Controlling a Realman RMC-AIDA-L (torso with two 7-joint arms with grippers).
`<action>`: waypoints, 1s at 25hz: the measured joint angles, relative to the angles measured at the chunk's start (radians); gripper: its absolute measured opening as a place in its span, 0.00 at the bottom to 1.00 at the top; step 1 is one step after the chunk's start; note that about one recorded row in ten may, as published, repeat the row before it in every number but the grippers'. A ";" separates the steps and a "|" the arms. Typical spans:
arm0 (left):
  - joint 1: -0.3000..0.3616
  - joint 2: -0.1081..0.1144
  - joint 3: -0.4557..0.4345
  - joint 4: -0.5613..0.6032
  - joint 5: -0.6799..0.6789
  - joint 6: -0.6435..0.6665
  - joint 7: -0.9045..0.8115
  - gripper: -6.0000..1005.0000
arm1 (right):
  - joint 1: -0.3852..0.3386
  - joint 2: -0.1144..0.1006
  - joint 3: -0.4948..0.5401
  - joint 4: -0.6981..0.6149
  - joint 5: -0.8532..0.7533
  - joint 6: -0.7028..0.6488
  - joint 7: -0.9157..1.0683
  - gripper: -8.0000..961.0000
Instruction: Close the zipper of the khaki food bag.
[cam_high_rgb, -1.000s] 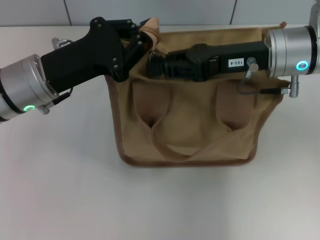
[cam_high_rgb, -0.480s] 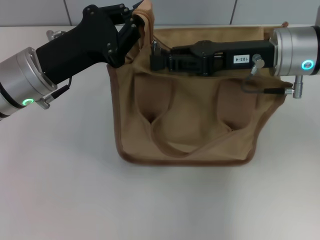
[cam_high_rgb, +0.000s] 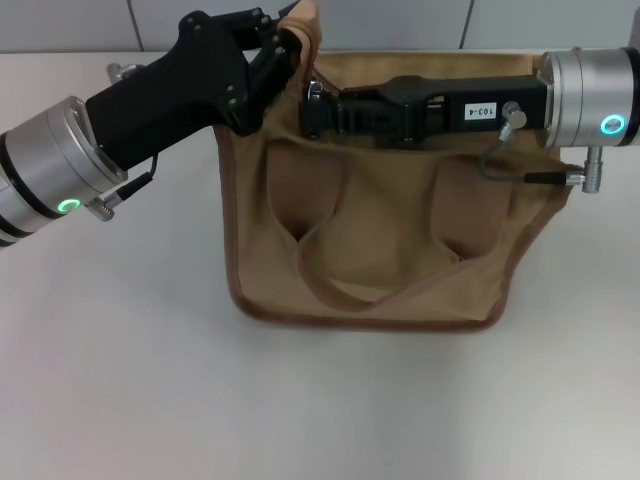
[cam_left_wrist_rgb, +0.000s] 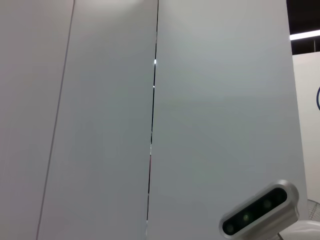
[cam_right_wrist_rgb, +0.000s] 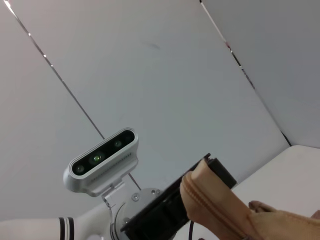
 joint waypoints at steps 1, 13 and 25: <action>0.000 0.000 0.000 0.000 0.000 0.000 0.000 0.04 | 0.000 0.000 0.000 0.000 0.000 0.000 0.000 0.25; 0.009 0.002 -0.001 -0.002 -0.016 0.011 -0.003 0.04 | -0.007 0.001 -0.017 -0.002 0.020 0.013 -0.008 0.01; 0.044 0.010 -0.012 0.005 -0.059 0.013 -0.005 0.04 | -0.206 -0.011 -0.014 -0.242 0.010 0.002 0.105 0.06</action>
